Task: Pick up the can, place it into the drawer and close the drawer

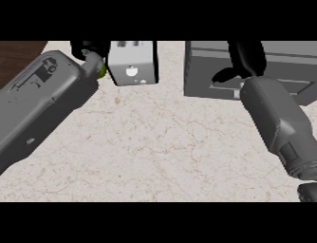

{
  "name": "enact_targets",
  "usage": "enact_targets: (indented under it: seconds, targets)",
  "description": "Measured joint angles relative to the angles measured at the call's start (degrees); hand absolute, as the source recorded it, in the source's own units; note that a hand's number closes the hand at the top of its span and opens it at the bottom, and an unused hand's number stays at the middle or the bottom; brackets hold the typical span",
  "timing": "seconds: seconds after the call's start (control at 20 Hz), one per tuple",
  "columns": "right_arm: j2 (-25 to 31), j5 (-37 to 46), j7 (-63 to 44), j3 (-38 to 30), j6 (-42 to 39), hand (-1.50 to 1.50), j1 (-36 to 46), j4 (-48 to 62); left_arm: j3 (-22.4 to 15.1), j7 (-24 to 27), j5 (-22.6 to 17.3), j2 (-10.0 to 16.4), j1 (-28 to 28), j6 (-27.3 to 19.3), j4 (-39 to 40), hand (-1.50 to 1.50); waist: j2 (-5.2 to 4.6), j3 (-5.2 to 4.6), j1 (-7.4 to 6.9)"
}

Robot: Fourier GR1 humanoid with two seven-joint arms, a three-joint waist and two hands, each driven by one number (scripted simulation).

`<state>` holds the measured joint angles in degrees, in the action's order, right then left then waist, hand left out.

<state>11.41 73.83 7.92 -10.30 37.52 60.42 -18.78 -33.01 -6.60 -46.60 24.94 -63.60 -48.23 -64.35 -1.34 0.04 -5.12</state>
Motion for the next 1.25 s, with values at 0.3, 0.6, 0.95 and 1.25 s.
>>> enact_targets:
  seconds: [0.3,0.6,0.95,1.25]
  targets:
    - [1.3,1.3,-1.4,-0.2,-0.6,-1.50,4.2,4.9,0.1,-1.3,0.8,0.8,0.4,-0.2,-2.0,-1.50,-0.84,0.37,-0.51]
    - [0.7,0.6,0.3,-1.1,-3.2,-1.50,7.1,7.8,0.4,-1.8,1.3,1.6,1.3,0.2,-3.8,-1.50,-1.11,0.35,-1.27]
    - [-0.3,-9.4,9.0,-10.1,-9.6,-1.50,8.7,8.8,0.6,-2.6,1.6,2.0,2.0,0.1,-5.4,-1.50,-1.55,0.62,-0.81]
    - [-0.4,-18.9,14.8,-19.0,-14.7,-1.50,9.8,8.1,0.8,-4.2,1.8,3.0,2.2,-0.2,-6.6,-1.50,-0.98,0.47,-0.34]
